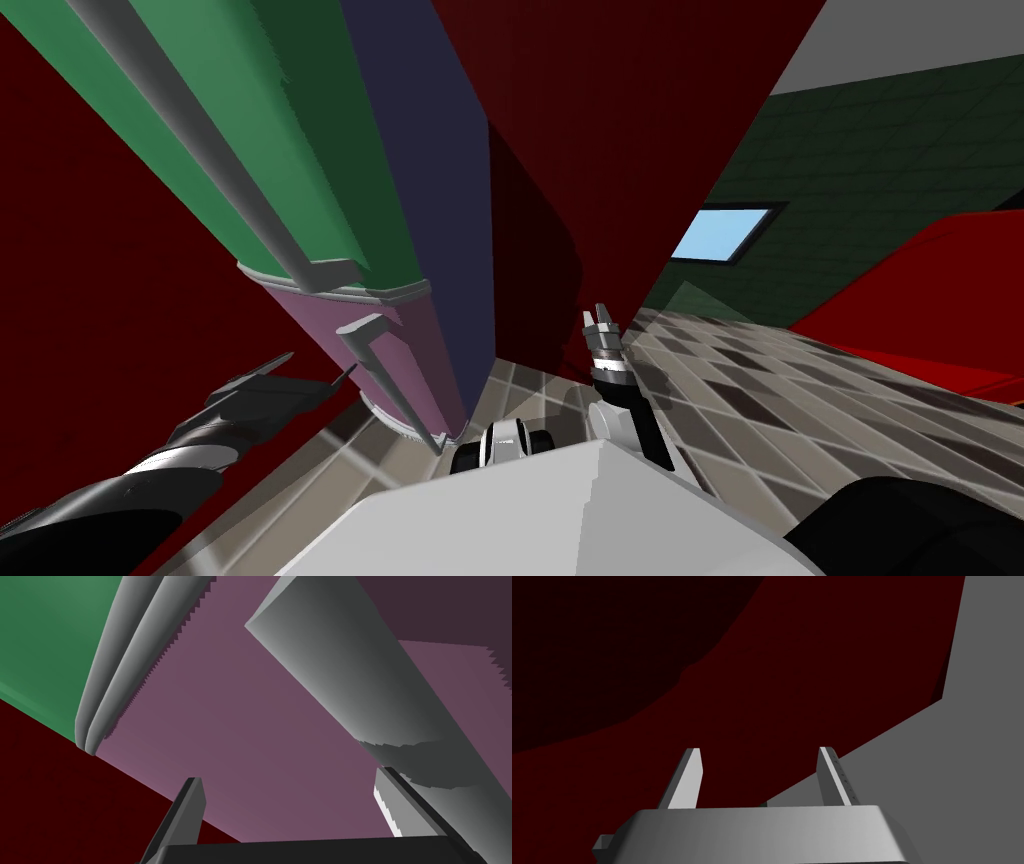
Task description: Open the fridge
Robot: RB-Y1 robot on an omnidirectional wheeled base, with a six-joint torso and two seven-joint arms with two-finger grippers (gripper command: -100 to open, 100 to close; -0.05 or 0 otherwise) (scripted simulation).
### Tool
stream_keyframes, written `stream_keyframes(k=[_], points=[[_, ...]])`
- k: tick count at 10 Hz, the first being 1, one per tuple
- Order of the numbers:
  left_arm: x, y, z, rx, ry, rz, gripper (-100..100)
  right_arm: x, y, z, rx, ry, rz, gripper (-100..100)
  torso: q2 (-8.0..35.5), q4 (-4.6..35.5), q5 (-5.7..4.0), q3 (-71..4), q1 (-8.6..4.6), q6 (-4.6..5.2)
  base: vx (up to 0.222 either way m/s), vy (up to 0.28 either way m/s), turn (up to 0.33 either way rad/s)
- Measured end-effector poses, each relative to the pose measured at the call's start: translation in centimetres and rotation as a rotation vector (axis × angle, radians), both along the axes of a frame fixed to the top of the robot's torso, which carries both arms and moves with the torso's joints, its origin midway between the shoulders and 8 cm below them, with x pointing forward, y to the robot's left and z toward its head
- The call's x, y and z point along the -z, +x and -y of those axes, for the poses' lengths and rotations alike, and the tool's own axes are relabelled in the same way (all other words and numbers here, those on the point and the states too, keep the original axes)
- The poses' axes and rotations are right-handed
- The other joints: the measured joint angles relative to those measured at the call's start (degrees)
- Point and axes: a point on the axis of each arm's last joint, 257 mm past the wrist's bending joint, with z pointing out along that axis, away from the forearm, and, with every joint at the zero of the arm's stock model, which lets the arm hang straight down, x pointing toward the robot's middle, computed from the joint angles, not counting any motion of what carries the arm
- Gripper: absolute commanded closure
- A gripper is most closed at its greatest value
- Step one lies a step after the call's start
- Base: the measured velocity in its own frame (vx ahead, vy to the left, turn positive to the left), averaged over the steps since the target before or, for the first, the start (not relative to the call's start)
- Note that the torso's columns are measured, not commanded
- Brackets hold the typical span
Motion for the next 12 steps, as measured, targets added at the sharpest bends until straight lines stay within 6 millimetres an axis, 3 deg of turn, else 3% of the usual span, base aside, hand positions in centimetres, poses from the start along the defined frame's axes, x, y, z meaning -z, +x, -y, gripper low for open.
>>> stream_keyframes(k=[2,3,6,12], points=[[1.5,0.0,-1.0,-0.02,-0.028,-0.015,-100,0.0,0.0,0.0,0.0,0.0,0.0,0,-0.3,-0.2,0.55,-0.1,1.45,-0.25,0.011,0.061,-0.019],[1.6,0.0,-1.0,-0.022,-0.029,-0.017,100,0.0,0.0,0.0,0.0,0.0,0.0,0,-0.3,-0.2,0.67,-0.1,1.56,-0.44,-0.008,-0.044,0.009],[0.8,0.3,-0.2,0.0,-0.017,-0.006,100,0.0,0.0,0.0,0.0,0.0,0.0,0,0.4,-0.1,0.87,0.4,2.11,-0.68,-0.085,0.087,-0.061],[0.8,1.4,1.5,0.07,-0.02,-0.004,100,0.0,0.0,0.0,0.0,-0.001,0.0,0,0.1,-0.2,0.76,0.1,1.59,-0.75,-0.202,0.237,-0.107]])
